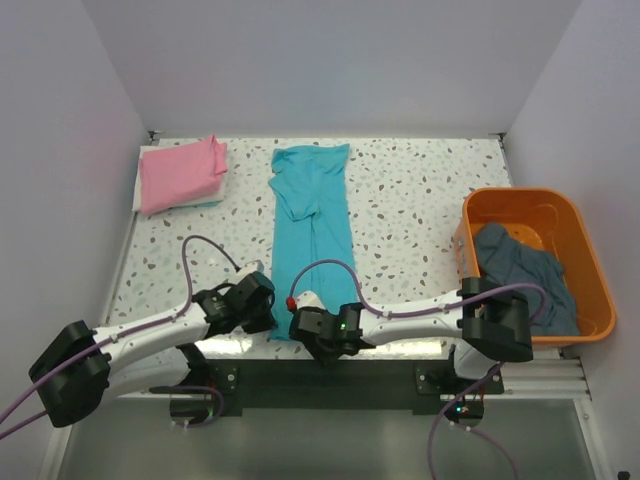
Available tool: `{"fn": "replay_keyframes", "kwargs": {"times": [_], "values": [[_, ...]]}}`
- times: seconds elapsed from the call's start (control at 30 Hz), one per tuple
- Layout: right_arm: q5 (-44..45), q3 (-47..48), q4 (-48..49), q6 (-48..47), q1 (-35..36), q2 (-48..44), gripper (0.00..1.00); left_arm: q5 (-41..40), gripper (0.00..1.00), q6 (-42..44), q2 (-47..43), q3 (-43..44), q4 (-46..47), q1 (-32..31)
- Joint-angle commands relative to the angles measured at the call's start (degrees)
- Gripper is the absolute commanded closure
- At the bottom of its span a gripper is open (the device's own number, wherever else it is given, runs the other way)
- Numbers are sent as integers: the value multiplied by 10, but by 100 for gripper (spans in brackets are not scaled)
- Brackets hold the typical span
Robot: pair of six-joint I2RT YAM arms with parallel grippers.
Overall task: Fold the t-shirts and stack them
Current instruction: Fold the tshirt
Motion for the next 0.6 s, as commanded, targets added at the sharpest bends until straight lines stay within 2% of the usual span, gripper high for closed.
{"fn": "replay_keyframes", "kwargs": {"times": [0.0, 0.27, 0.43, 0.57], "values": [[54, 23, -10, 25, 1, 13, 55, 15, 95, -6, 16, -27, -26, 1], [71, 16, -8, 41, 1, 40, 71, 13, 97, -11, 3, -34, -31, 0], [101, 13, -21, 64, 1, 38, 100, 10, 99, -12, 4, -33, -35, 0], [92, 19, -21, 59, 2, 6, 100, 7, 100, -14, 8, -34, -36, 1]]}}
